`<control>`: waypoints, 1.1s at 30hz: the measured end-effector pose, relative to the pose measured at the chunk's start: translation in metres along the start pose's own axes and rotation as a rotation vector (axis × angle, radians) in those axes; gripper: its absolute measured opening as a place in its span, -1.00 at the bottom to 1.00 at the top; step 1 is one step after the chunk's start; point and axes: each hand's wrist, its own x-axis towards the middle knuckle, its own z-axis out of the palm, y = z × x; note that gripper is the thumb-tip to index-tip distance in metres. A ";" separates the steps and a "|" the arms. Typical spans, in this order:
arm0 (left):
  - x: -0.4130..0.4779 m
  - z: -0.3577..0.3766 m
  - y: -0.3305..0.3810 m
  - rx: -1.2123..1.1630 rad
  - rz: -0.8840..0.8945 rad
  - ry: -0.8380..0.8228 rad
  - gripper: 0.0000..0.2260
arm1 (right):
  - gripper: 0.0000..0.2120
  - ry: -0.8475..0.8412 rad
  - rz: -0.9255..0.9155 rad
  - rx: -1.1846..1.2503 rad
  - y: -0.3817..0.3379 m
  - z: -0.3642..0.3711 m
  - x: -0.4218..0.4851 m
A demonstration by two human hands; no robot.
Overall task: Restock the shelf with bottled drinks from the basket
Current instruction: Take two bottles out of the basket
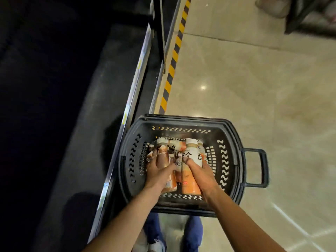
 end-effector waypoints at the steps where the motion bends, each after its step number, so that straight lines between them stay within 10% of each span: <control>1: -0.038 -0.001 0.020 -0.005 0.047 -0.011 -0.47 | -0.40 0.017 -0.050 -0.012 -0.024 -0.011 -0.038; 5: -0.179 -0.009 0.094 -0.050 0.226 -0.026 -0.64 | -0.73 0.102 -0.237 -0.041 -0.113 -0.055 -0.186; 18: -0.542 -0.053 0.196 -0.123 0.769 0.062 -0.71 | -0.72 0.142 -0.814 -0.039 -0.268 -0.134 -0.514; 26: -0.657 -0.111 0.152 -0.386 0.942 0.251 -0.72 | -0.50 -0.320 -1.007 -0.078 -0.279 -0.104 -0.613; 33: -0.747 -0.197 0.068 -0.488 1.006 0.759 -0.70 | -0.60 -0.780 -1.105 -0.221 -0.245 -0.011 -0.714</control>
